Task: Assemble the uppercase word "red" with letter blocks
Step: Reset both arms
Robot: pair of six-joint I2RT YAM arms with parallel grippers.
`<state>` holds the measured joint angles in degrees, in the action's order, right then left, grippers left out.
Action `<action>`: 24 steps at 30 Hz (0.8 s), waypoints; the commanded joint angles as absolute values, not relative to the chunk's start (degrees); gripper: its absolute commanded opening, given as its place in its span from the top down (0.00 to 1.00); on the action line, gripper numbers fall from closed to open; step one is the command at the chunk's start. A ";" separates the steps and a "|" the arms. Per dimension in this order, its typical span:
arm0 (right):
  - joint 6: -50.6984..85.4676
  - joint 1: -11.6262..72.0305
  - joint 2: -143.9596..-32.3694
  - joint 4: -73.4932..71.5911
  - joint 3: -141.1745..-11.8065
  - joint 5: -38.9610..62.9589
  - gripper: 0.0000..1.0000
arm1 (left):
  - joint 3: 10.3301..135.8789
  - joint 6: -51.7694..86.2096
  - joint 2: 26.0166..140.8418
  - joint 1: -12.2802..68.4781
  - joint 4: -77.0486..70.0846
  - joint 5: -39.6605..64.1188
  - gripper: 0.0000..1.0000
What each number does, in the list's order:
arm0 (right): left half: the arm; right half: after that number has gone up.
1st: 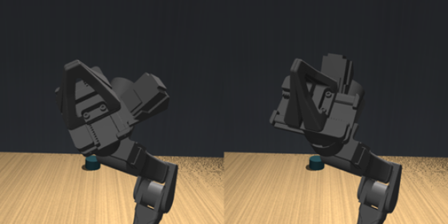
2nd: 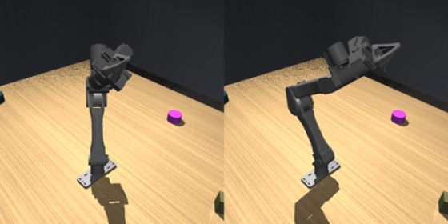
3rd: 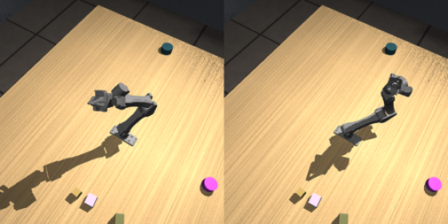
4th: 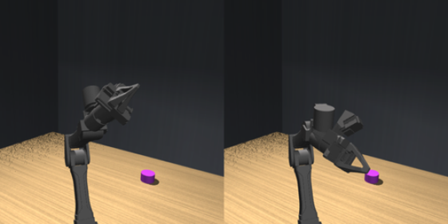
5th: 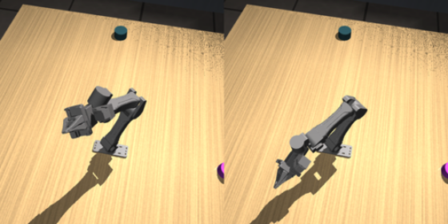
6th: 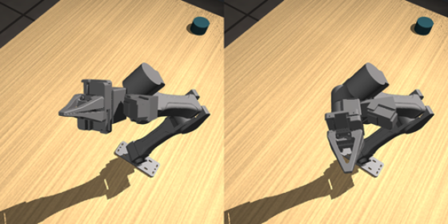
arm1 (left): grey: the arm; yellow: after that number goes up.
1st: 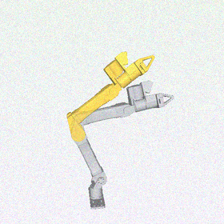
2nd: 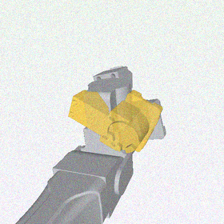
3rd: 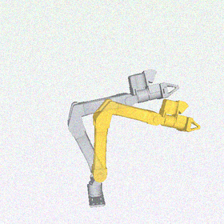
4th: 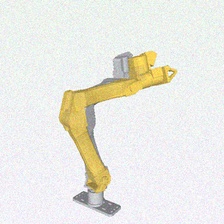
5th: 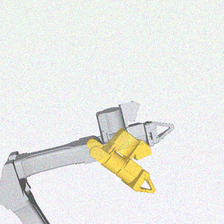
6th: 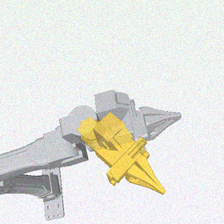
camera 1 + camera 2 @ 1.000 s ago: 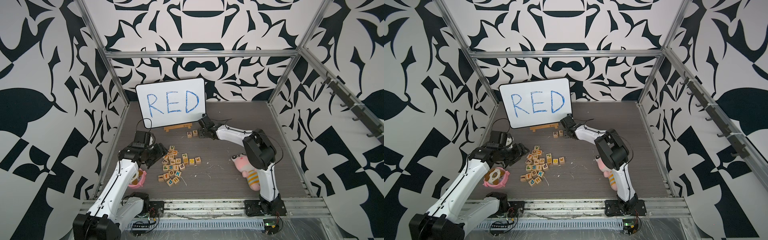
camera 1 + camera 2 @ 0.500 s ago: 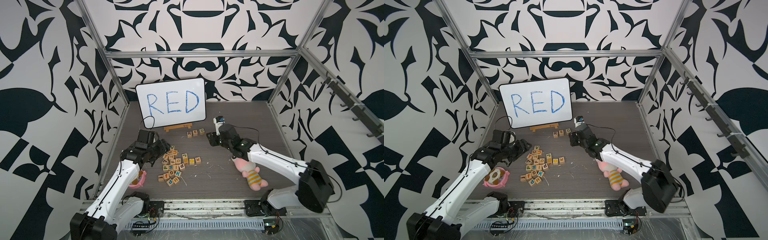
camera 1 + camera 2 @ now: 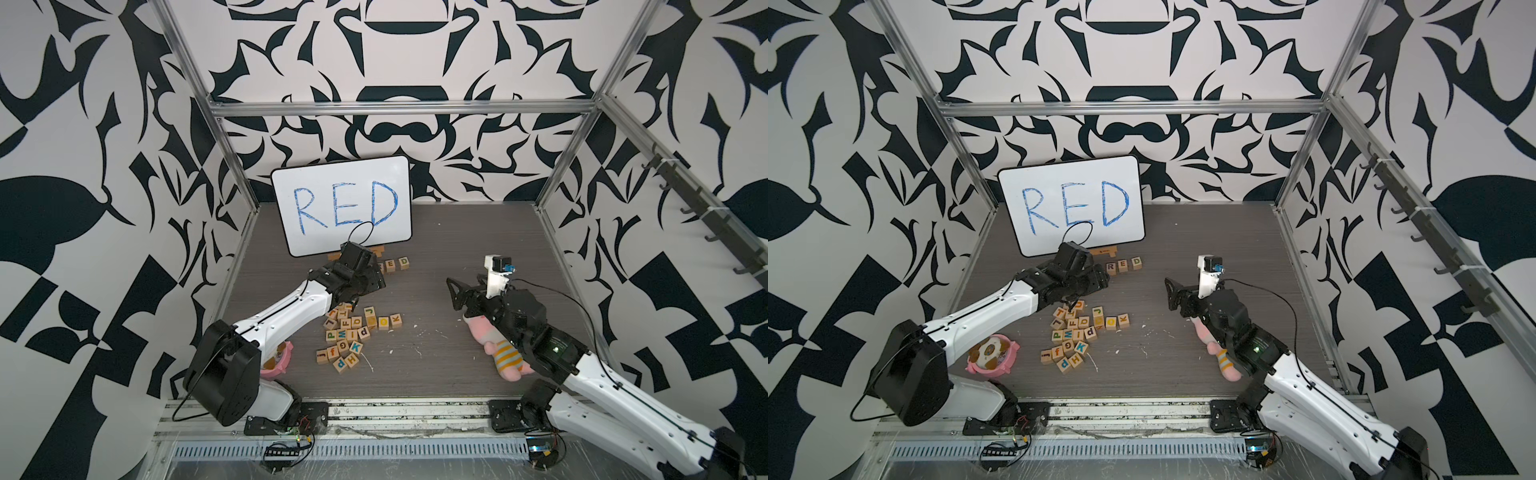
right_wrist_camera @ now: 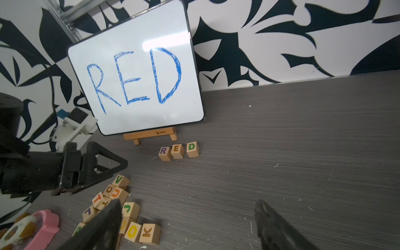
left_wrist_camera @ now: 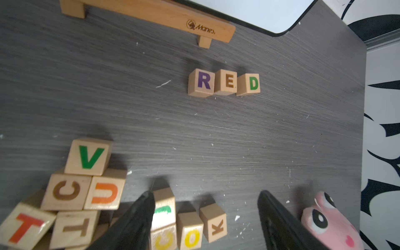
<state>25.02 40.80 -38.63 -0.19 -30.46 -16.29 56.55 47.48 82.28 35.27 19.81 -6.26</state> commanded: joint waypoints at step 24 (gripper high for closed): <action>1.72 40.69 -24.81 -9.65 -20.98 -40.86 0.03 | 32.94 23.35 42.57 35.25 -4.99 -27.30 0.01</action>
<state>6.68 40.80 -25.12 -4.19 -22.00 -37.32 36.01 29.93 45.54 35.27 -0.21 -19.77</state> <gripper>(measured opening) 0.975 0.994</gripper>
